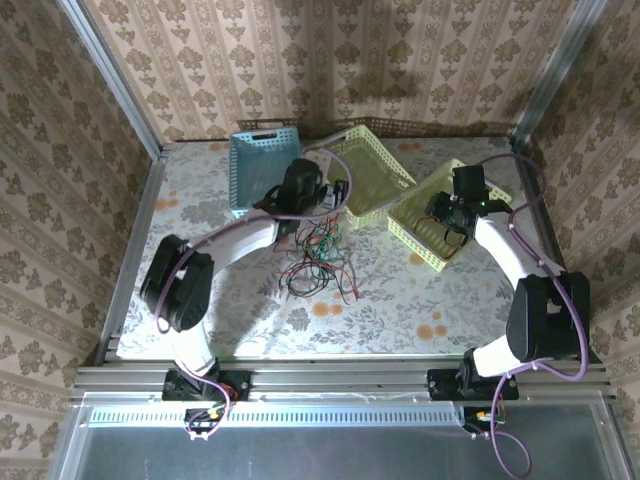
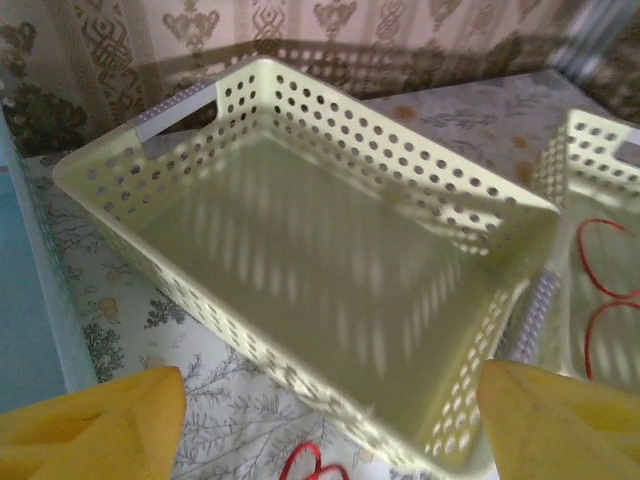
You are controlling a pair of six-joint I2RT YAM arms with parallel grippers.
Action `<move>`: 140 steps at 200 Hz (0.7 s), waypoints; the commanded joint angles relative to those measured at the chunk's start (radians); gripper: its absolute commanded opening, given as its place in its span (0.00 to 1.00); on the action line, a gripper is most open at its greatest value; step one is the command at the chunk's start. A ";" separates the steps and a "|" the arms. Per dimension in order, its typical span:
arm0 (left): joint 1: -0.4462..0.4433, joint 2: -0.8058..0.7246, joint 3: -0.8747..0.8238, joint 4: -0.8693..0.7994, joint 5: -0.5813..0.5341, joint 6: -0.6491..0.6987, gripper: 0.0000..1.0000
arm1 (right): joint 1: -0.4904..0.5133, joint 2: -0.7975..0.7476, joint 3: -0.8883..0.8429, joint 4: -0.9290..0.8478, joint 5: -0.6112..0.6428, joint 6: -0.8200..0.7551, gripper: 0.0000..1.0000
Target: Untangle the cables
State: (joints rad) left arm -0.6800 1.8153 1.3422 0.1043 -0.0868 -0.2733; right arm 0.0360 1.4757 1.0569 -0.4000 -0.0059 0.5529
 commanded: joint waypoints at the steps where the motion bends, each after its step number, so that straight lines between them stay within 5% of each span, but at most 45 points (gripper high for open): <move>1: -0.003 0.120 0.161 -0.294 -0.123 -0.092 0.78 | -0.003 -0.043 -0.014 -0.001 0.018 -0.003 0.48; 86: 0.006 0.403 0.459 -0.509 -0.183 -0.140 0.74 | -0.031 -0.114 -0.043 -0.100 -0.012 -0.043 0.50; 140: 0.010 0.474 0.534 -0.545 -0.194 -0.075 0.48 | -0.180 -0.193 -0.177 -0.128 0.018 0.065 0.54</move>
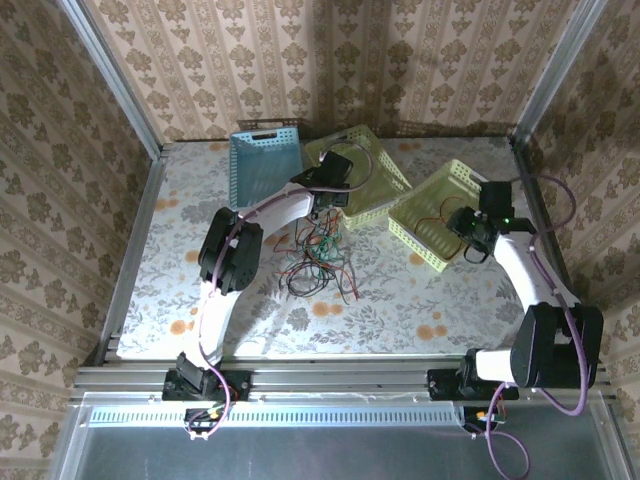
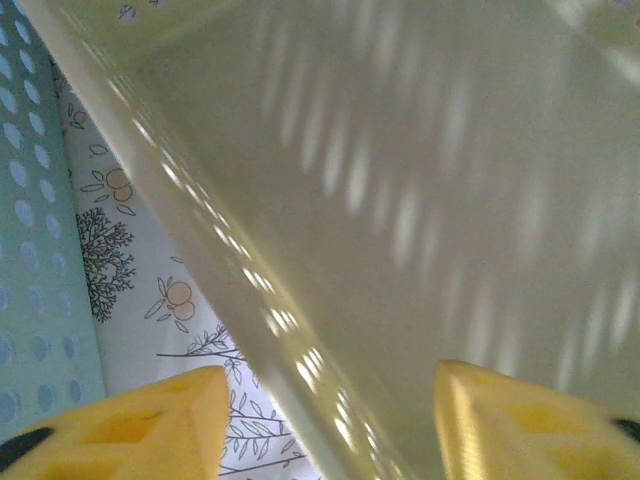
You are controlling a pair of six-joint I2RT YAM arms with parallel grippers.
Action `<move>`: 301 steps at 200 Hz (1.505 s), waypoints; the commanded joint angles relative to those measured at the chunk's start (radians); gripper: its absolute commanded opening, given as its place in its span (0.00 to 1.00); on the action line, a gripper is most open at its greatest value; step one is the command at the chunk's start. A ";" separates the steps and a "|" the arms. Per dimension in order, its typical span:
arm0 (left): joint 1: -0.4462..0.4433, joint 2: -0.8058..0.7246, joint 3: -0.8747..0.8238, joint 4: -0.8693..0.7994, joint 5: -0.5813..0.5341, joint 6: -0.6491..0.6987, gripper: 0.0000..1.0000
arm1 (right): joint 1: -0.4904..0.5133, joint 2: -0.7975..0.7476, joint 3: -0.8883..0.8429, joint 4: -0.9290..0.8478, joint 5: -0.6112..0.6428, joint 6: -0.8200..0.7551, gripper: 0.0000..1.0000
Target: Untangle the cables
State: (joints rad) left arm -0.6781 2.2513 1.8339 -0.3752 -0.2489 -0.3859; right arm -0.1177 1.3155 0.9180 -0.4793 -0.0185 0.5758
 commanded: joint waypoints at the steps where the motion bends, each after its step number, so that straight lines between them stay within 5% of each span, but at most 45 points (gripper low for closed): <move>1: 0.008 0.038 0.043 -0.067 -0.032 0.040 0.47 | -0.027 -0.033 -0.039 -0.049 0.031 0.042 0.54; 48: 0.027 0.086 0.153 -0.164 -0.130 0.179 0.16 | -0.045 0.057 -0.064 0.008 -0.063 0.049 0.54; 72: 0.035 0.086 0.183 -0.181 -0.186 0.269 0.13 | -0.045 0.146 -0.051 0.029 -0.110 0.042 0.52; 150: 0.036 0.001 0.134 -0.031 -0.152 0.323 0.70 | -0.045 0.291 0.063 -0.045 -0.091 -0.086 0.50; 200: 0.007 -0.214 -0.053 0.182 -0.141 0.379 0.75 | -0.028 0.413 0.251 -0.023 -0.055 -0.086 0.49; 234: 0.005 -0.414 -0.338 0.236 -0.120 0.268 0.76 | 0.053 0.441 0.386 -0.051 0.037 -0.153 0.51; 279: -0.006 -0.612 -0.693 0.238 -0.100 0.094 0.77 | 0.208 0.287 0.312 -0.073 0.403 -0.228 0.54; 301: -0.005 -0.689 -0.807 0.205 -0.118 0.049 0.77 | 0.292 0.163 0.219 -0.018 0.366 -0.255 0.54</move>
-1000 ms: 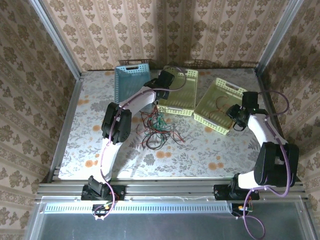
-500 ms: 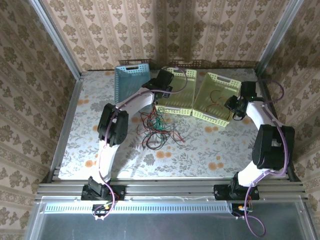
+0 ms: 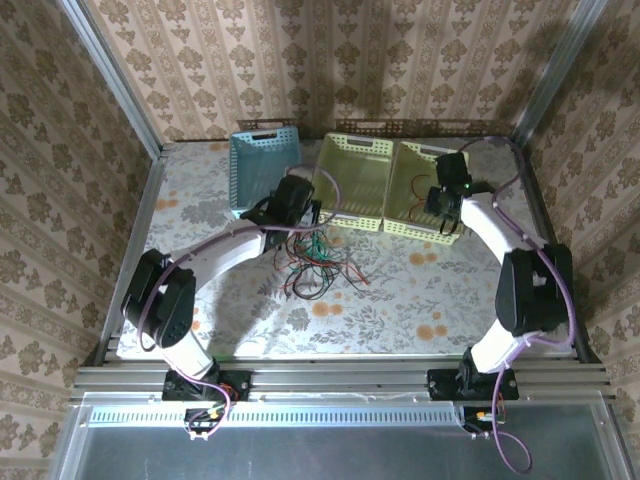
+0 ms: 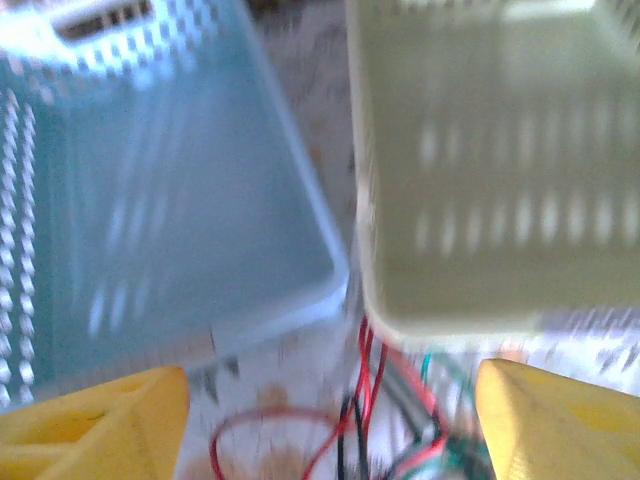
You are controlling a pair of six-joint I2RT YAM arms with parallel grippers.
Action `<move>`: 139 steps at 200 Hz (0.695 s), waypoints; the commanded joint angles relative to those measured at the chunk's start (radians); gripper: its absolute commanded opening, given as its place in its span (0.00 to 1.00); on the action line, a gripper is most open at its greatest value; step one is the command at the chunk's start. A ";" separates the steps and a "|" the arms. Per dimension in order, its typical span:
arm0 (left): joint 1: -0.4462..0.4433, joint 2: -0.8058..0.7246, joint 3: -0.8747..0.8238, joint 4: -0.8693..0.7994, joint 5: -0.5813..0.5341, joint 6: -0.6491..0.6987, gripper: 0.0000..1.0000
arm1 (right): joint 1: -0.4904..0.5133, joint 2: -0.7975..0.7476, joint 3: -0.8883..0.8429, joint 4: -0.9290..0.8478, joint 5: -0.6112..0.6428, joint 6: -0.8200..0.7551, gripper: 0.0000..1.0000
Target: Untangle the cables
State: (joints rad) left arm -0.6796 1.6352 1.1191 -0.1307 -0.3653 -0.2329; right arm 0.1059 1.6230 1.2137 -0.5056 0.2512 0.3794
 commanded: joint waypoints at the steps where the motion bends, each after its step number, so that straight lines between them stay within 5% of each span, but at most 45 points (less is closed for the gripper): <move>1: -0.004 -0.076 -0.096 -0.042 -0.002 -0.104 0.77 | 0.073 -0.149 -0.082 0.012 0.087 -0.061 0.54; 33: 0.018 -0.149 -0.179 -0.123 -0.049 -0.149 0.78 | 0.281 -0.225 -0.172 0.138 -0.353 -0.217 0.54; 51: 0.077 -0.169 -0.191 -0.216 -0.083 -0.297 0.78 | 0.427 -0.175 -0.121 0.127 -0.478 -0.298 0.54; 65: 0.133 -0.175 -0.199 -0.271 -0.053 -0.391 0.78 | 0.514 -0.092 -0.036 0.065 -0.503 -0.350 0.53; 103: 0.152 -0.232 -0.242 -0.266 -0.064 -0.354 0.78 | 0.629 0.130 0.162 -0.025 -0.575 -0.436 0.53; 139: 0.205 -0.241 -0.237 -0.390 -0.113 -0.455 0.78 | 0.707 0.342 0.370 -0.168 -0.507 -0.540 0.55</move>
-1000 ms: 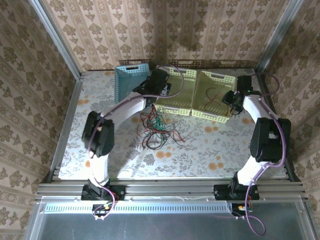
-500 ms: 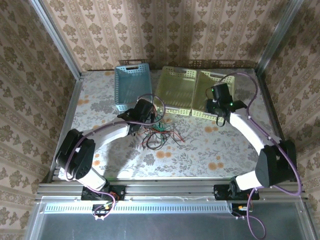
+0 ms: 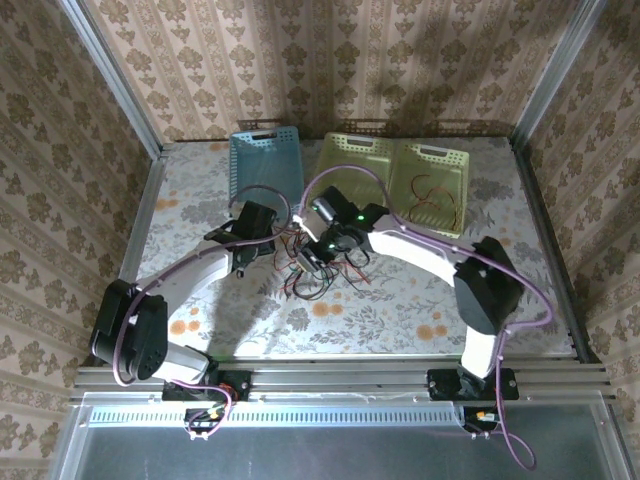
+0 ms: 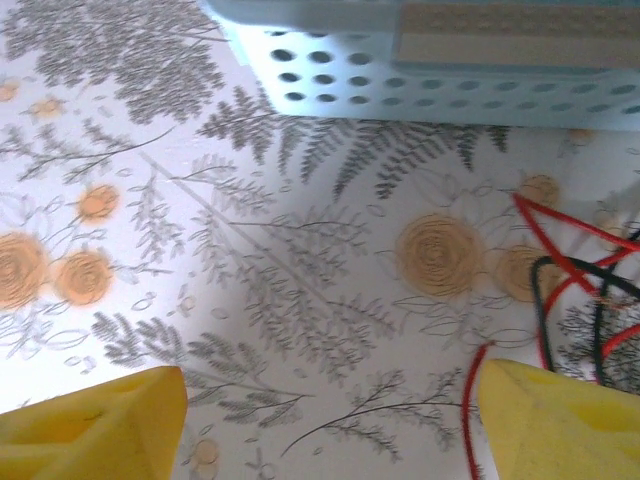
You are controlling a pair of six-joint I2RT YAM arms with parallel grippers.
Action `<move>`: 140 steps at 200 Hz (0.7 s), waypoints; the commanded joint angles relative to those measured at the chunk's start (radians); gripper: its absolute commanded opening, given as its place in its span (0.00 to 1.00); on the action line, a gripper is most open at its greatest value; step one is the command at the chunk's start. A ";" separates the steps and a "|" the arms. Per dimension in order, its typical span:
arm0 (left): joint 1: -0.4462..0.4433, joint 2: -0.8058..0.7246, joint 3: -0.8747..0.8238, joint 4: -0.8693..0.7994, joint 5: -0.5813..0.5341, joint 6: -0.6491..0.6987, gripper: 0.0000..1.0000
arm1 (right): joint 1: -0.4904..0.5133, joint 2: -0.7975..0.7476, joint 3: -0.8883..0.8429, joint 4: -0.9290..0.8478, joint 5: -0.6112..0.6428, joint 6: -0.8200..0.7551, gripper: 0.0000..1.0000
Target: Untangle the cables
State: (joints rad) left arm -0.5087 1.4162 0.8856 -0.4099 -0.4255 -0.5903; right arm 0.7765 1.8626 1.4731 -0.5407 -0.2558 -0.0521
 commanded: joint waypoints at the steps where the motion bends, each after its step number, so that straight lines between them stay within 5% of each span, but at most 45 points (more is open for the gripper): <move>1: 0.035 -0.022 -0.004 -0.112 -0.053 -0.100 0.78 | 0.038 0.108 0.116 -0.135 0.002 -0.111 0.55; 93: 0.100 0.007 0.013 -0.100 -0.012 -0.096 0.84 | 0.043 0.345 0.343 -0.213 0.162 -0.244 0.63; 140: 0.111 0.010 0.016 -0.094 0.023 -0.072 0.84 | 0.059 0.409 0.444 -0.218 0.109 -0.256 0.55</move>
State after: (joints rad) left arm -0.4076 1.4143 0.8768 -0.4870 -0.4301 -0.6868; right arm 0.8230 2.2364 1.8633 -0.7273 -0.1272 -0.2821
